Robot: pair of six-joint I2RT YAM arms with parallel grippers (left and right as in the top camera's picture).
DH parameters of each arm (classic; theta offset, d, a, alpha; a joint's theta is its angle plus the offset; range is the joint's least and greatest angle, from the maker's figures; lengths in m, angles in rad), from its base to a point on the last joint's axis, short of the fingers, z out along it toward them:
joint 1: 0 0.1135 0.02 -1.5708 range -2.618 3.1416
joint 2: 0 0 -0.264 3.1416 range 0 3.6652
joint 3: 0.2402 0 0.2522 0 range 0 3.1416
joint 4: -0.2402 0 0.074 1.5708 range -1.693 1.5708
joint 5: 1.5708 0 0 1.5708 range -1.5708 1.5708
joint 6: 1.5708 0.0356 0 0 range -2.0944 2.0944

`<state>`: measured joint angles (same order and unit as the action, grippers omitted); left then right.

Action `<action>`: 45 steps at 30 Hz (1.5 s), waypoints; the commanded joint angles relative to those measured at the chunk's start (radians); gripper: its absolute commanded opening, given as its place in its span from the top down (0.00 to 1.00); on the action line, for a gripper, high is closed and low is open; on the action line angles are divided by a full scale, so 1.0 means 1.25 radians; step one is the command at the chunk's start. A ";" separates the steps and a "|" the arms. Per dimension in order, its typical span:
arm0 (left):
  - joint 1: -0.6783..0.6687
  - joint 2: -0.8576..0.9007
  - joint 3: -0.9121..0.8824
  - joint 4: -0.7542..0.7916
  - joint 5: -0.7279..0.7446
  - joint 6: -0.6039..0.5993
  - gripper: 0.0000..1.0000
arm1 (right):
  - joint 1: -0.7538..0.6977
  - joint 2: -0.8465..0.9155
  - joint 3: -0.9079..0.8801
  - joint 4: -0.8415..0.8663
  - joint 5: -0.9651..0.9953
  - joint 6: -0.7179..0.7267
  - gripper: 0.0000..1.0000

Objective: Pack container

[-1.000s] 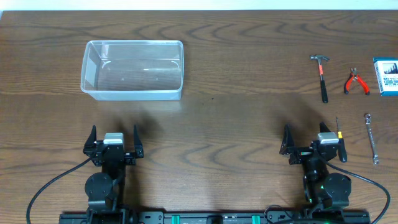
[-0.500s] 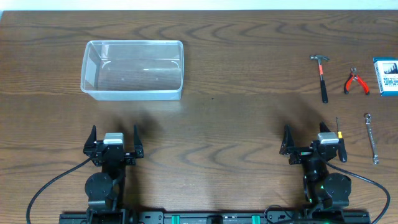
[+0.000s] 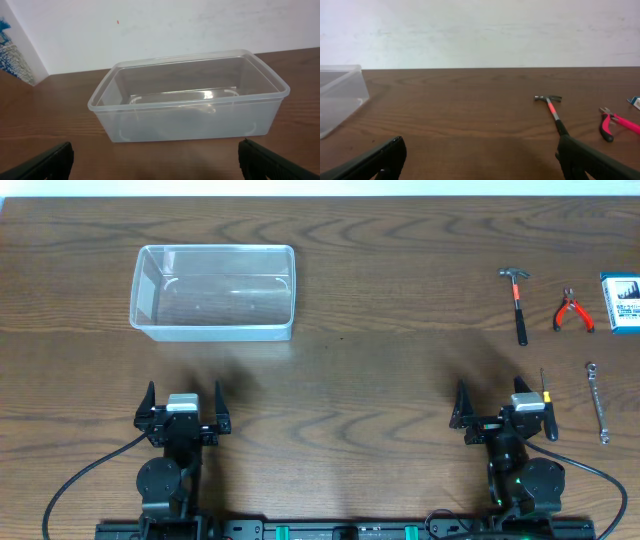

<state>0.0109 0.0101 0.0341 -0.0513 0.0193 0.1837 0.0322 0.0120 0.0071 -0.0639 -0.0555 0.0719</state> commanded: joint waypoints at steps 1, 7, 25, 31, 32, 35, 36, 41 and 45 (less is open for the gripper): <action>-0.001 -0.004 -0.024 -0.014 -0.004 -0.004 0.02 | 0.007 -0.005 -0.001 0.000 -0.010 0.002 0.01; -0.001 -0.004 -0.024 -0.013 -0.004 -0.004 0.02 | 0.007 -0.005 -0.001 0.000 -0.046 0.075 0.01; -0.001 -0.004 -0.024 -0.014 -0.004 -0.004 0.02 | 0.007 0.157 0.011 0.012 -0.313 0.315 0.01; -0.001 -0.004 -0.024 -0.014 -0.004 -0.004 0.02 | 0.007 0.256 0.105 -0.048 -0.363 0.242 0.01; -0.001 -0.004 -0.024 -0.013 -0.004 -0.004 0.02 | 0.007 0.276 0.128 -0.064 -0.353 0.228 0.01; -0.001 -0.004 -0.024 -0.013 -0.004 -0.004 0.02 | 0.007 0.334 0.196 -0.114 -0.343 0.202 0.01; -0.001 -0.004 -0.024 -0.013 -0.004 -0.004 0.02 | 0.007 0.351 0.217 -0.130 -0.345 0.202 0.01; -0.001 -0.004 -0.024 -0.014 -0.004 -0.004 0.02 | 0.007 0.389 0.251 -0.122 -0.399 0.256 0.01; -0.001 -0.004 -0.024 -0.014 -0.004 -0.004 0.02 | 0.007 0.391 0.254 -0.071 -0.395 0.252 0.01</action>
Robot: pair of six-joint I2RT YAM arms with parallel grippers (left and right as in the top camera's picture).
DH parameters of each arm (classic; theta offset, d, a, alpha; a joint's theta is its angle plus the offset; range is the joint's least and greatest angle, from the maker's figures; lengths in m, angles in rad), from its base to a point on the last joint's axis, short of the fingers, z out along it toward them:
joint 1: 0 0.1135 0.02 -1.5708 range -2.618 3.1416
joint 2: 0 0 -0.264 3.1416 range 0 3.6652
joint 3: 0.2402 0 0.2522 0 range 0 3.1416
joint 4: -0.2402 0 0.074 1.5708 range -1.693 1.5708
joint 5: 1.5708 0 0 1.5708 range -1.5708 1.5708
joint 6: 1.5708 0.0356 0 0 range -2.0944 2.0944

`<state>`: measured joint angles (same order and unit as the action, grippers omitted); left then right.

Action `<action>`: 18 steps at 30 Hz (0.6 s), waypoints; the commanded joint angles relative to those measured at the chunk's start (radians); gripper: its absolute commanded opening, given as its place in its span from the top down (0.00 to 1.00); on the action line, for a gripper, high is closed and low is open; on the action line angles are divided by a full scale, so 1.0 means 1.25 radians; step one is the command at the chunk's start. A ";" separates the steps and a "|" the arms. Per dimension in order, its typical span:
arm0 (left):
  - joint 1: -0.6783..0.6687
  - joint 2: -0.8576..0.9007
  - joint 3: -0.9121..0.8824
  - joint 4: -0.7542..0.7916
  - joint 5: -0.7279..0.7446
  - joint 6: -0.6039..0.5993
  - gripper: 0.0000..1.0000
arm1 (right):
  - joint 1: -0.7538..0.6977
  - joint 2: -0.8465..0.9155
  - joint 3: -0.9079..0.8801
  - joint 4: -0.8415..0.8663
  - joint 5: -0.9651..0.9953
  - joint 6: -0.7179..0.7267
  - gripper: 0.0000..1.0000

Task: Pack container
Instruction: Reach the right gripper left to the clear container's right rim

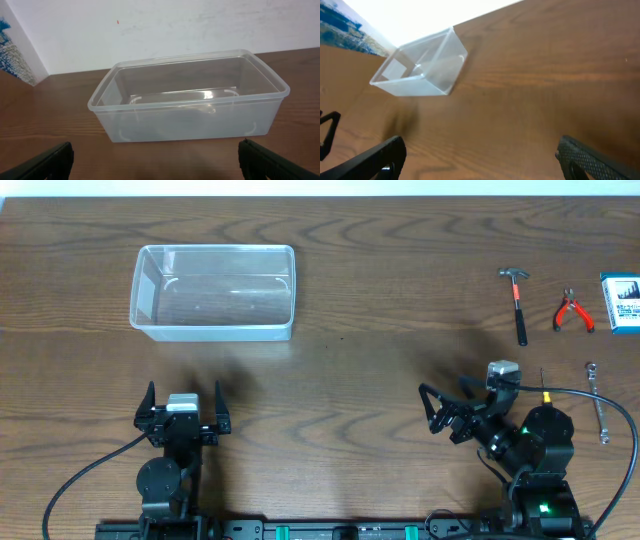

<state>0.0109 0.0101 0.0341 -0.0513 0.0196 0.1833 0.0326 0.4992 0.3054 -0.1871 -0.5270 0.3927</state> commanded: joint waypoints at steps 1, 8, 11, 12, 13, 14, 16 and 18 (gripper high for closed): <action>-0.001 -0.004 -0.024 -0.013 -0.004 -0.004 0.02 | 0.006 0.004 0.021 0.049 -0.004 -0.023 0.01; -0.001 -0.004 -0.024 -0.013 -0.004 -0.004 0.02 | 0.022 0.135 0.265 -0.049 0.273 -0.107 0.01; -0.001 -0.004 -0.024 -0.014 -0.004 -0.004 0.02 | 0.064 0.267 0.442 -0.197 0.409 -0.128 0.01; -0.001 -0.004 -0.024 -0.014 -0.004 -0.004 0.02 | 0.082 0.312 0.500 -0.246 0.446 -0.131 0.01; -0.001 -0.004 -0.024 -0.013 -0.004 -0.004 0.02 | 0.107 0.373 0.573 -0.309 0.493 -0.131 0.01; -0.001 -0.004 -0.024 -0.013 -0.004 -0.004 0.02 | 0.128 0.418 0.627 -0.354 0.524 -0.131 0.01; -0.001 -0.004 -0.024 -0.013 -0.004 -0.004 0.02 | 0.174 0.523 0.753 -0.455 0.560 -0.140 0.01; -0.001 -0.004 -0.024 -0.014 -0.004 -0.004 0.02 | 0.206 0.612 0.864 -0.553 0.559 -0.148 0.01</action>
<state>0.0109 0.0101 0.0338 -0.0509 0.0200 0.1837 0.2379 1.1564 1.2476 -0.8062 0.0563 0.2447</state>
